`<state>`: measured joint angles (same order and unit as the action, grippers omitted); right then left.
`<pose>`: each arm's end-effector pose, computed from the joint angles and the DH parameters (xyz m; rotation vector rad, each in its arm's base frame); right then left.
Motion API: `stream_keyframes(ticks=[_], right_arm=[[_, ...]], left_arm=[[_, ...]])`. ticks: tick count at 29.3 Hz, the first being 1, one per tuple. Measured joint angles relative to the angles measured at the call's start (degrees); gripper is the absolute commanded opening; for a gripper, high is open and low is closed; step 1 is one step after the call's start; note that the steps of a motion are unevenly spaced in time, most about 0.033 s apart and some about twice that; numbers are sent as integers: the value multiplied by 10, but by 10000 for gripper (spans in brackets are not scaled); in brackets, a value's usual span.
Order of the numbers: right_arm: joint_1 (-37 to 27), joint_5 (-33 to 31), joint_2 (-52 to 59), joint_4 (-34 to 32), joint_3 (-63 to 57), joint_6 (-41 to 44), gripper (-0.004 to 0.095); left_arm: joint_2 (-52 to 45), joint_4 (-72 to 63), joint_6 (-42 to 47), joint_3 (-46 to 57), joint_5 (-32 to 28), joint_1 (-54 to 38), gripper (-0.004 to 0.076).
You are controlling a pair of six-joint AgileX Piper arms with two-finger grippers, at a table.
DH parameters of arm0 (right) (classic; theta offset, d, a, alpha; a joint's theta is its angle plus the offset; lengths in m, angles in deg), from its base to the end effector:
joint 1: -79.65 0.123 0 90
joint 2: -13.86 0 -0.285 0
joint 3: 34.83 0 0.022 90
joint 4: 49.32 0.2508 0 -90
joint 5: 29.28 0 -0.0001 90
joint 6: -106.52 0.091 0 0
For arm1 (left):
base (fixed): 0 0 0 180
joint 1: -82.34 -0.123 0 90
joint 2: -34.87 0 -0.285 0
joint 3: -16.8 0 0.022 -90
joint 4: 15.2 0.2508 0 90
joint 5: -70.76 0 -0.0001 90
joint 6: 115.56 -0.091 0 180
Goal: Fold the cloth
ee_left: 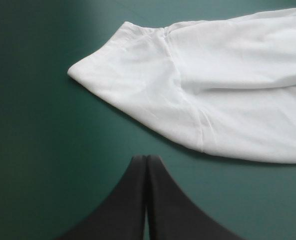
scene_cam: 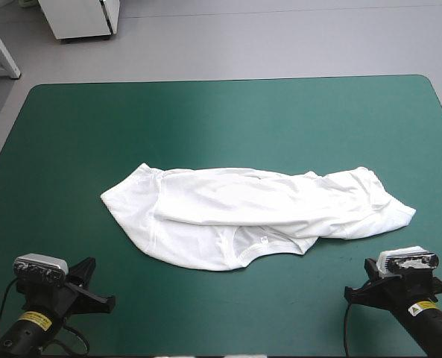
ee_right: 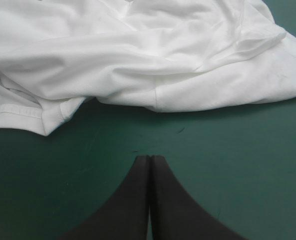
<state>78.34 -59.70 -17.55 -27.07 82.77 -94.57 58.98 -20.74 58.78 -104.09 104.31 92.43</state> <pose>0.0843 0.0156 0.2290 -0.1197 2.1250 0.1753 0.0656 -0.0166 0.2500 0.2311 2.0254 -0.1535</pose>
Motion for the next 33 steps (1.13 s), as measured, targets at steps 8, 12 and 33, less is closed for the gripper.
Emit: stream_keyframes(ticks=[8, 12, 33], right_arm=[[0, 0, 0, 0, 0, 0, -19], [0, 0, 0, 0, 0, 0, -16], [0, -269, -134, -138, 314, 173, 789]], left_arm=[[0, 0, 0, 0, 0, 0, -9], [0, 0, 0, 0, 0, 0, -9], [312, 14, 14, -326, 155, 0, 491]])
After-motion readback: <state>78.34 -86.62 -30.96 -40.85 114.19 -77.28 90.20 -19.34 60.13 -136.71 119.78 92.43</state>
